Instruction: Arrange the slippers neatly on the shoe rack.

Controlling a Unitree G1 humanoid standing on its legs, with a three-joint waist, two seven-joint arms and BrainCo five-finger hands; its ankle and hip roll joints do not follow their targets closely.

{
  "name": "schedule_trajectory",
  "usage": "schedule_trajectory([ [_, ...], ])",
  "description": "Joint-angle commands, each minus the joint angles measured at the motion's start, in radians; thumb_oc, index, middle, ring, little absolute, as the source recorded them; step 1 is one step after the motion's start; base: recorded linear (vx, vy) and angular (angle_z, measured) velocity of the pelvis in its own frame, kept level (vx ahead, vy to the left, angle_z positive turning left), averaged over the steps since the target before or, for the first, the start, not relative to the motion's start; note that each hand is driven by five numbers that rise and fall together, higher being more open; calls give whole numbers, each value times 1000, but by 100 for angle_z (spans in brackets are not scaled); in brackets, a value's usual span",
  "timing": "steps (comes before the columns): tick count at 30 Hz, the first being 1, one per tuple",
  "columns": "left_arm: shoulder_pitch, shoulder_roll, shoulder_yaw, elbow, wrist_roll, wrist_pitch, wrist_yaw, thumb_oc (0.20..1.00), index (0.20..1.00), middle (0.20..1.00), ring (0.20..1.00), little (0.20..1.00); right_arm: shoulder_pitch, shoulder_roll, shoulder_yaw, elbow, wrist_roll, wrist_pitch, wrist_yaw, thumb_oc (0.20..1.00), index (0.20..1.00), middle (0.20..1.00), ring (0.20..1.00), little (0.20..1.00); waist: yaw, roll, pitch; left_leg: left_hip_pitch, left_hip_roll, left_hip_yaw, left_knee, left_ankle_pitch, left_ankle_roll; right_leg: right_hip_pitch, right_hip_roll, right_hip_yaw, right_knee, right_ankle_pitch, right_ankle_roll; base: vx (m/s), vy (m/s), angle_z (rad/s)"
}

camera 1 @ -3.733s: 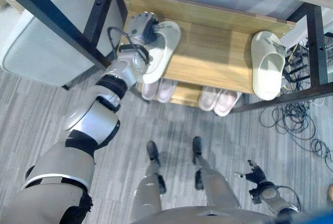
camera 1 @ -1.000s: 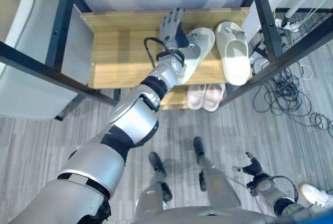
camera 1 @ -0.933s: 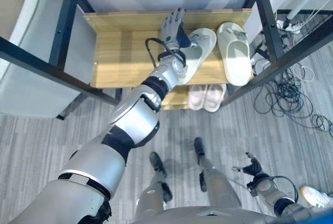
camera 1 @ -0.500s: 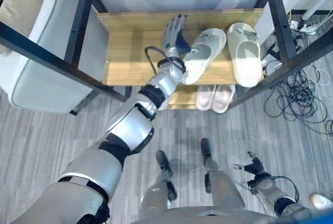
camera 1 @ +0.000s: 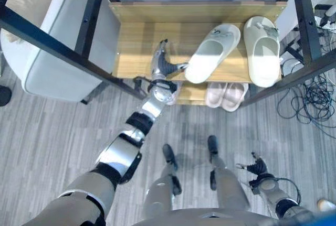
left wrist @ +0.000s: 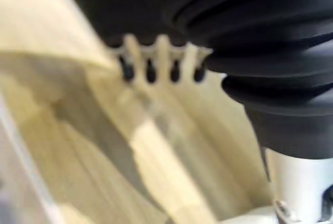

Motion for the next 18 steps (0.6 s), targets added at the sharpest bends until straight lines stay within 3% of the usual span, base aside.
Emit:
schedule_trajectory([
  [1, -50, 10, -8, -36, -137, -84, -94, 1000, 1000, 1000, 1000, 1000, 0, -2, -24, -16, 18, 15, -6, 1000, 1000, 1000, 1000, 1000, 27, 31, 29, -23, -11, -123, 11, -40, -42, -33, -39, -78, 79, -95, 49, -6, 57, 4],
  [11, 77, 55, -31, -303, -398, -159, -221, 1000, 1000, 1000, 1000, 1000, 4, -1, -44, -24, 15, 34, -3, 1000, 1000, 1000, 1000, 1000, 38, 51, 16, -15, -16, -123, 11, -37, -41, -25, -40, -78, 80, -96, 47, -6, 3, 2],
  [18, 131, 5, -77, -330, -469, -163, -273, 1000, 1000, 1000, 1000, 1000, -12, -10, -25, -13, -5, 38, -3, 1000, 1000, 1000, 1000, 1000, 36, 51, 13, -13, -19, -124, 11, -37, -38, -22, -40, -72, 81, -98, 45, 0, 0, 0],
])
